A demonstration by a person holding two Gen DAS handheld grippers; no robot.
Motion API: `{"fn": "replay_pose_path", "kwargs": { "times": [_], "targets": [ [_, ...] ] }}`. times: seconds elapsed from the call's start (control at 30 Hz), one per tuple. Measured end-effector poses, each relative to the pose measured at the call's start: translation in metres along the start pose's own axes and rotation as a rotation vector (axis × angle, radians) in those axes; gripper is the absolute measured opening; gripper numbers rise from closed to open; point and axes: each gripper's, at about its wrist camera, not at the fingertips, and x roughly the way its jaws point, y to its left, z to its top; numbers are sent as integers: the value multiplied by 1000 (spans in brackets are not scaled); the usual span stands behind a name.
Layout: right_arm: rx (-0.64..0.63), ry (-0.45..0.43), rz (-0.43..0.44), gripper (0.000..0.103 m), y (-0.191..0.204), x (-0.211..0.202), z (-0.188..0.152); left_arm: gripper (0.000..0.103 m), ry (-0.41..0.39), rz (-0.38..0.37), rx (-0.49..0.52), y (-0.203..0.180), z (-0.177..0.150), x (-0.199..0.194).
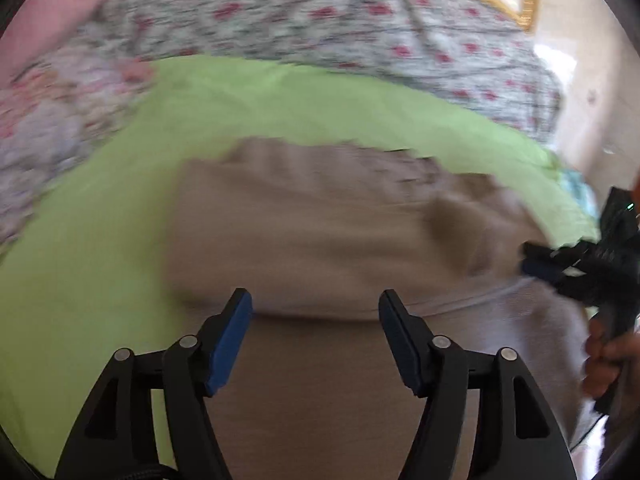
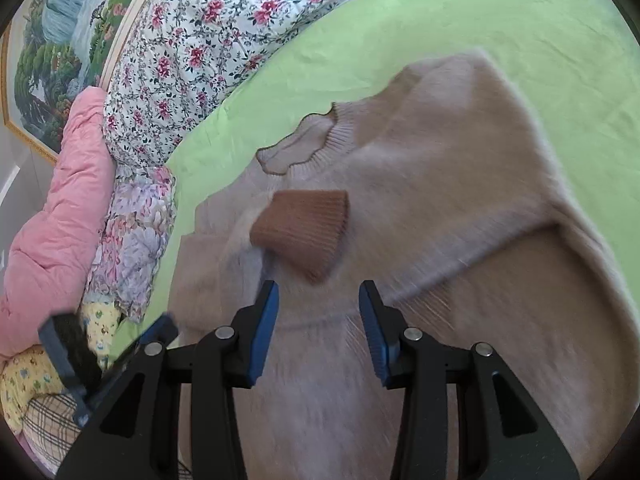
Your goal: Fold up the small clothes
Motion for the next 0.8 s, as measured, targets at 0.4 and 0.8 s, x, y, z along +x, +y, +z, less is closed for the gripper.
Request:
{"fn": "replay_pose_path", "kwargs": {
  "times": [0.4, 0.8],
  "targets": [
    [-79, -1, 45, 5, 26, 39, 24, 67, 77, 148, -85, 53, 5, 51],
    [-47, -193, -51, 4, -30, -62, 71, 69, 16, 260, -210, 53, 10, 49]
  ]
}}
